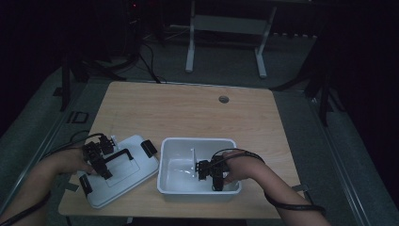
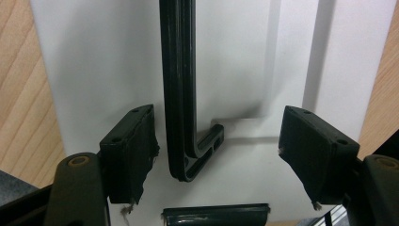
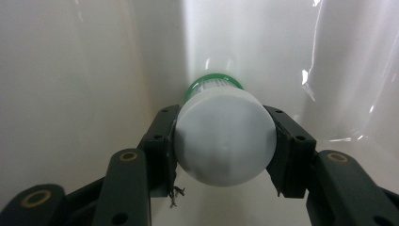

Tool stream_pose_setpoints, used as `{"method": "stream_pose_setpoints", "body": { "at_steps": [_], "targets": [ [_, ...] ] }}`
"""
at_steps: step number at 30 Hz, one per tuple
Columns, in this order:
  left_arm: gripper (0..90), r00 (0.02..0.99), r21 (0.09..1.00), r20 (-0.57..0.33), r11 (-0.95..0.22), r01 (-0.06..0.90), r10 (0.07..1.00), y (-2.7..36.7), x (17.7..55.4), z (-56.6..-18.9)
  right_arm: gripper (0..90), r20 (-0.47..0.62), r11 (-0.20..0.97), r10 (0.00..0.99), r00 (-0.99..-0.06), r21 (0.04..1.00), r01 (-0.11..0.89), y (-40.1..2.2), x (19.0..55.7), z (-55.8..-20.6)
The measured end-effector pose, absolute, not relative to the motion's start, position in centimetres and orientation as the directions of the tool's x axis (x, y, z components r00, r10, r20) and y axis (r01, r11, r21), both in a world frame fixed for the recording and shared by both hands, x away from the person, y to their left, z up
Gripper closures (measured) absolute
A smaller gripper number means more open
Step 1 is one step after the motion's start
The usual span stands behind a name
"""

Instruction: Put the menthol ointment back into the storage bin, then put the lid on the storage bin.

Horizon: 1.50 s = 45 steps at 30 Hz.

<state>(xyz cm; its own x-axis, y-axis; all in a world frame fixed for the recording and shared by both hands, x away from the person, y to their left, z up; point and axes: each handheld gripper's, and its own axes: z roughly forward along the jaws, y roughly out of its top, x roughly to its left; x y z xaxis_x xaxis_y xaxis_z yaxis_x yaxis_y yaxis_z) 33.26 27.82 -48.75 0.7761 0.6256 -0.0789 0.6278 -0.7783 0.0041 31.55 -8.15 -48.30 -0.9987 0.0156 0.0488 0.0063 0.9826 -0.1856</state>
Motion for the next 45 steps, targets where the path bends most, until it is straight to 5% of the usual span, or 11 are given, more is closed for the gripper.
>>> {"method": "stream_pose_setpoints", "body": {
  "at_steps": [12, 25, 32, 45],
  "targets": [
    [27.8, 0.774, 0.011, -0.084, -0.776, 0.631, 0.628, 28.0, 33.2, -48.6, 46.3, 0.035, 0.971, 0.024, -0.999, -0.240, 0.015, -7.7, 31.7, -48.8],
    [27.8, 0.777, 0.021, -0.085, -0.779, 0.627, 0.623, 27.8, 33.3, -48.4, 37.5, 0.065, 0.992, 0.061, -0.996, -0.115, 0.054, -8.8, 32.0, -46.0],
    [27.8, 0.773, 0.016, -0.084, -0.775, 0.632, 0.629, 27.6, 33.4, -48.4, 17.7, 0.087, 0.999, 0.048, -0.995, -0.008, 0.047, -10.1, 32.2, -43.4],
    [27.8, 0.784, 0.042, -0.069, -0.784, 0.620, 0.617, 27.6, 33.5, -48.2, 17.7, -0.003, 0.997, 0.047, -0.999, 0.069, 0.047, -12.7, 32.4, -39.8]
  ]
}}
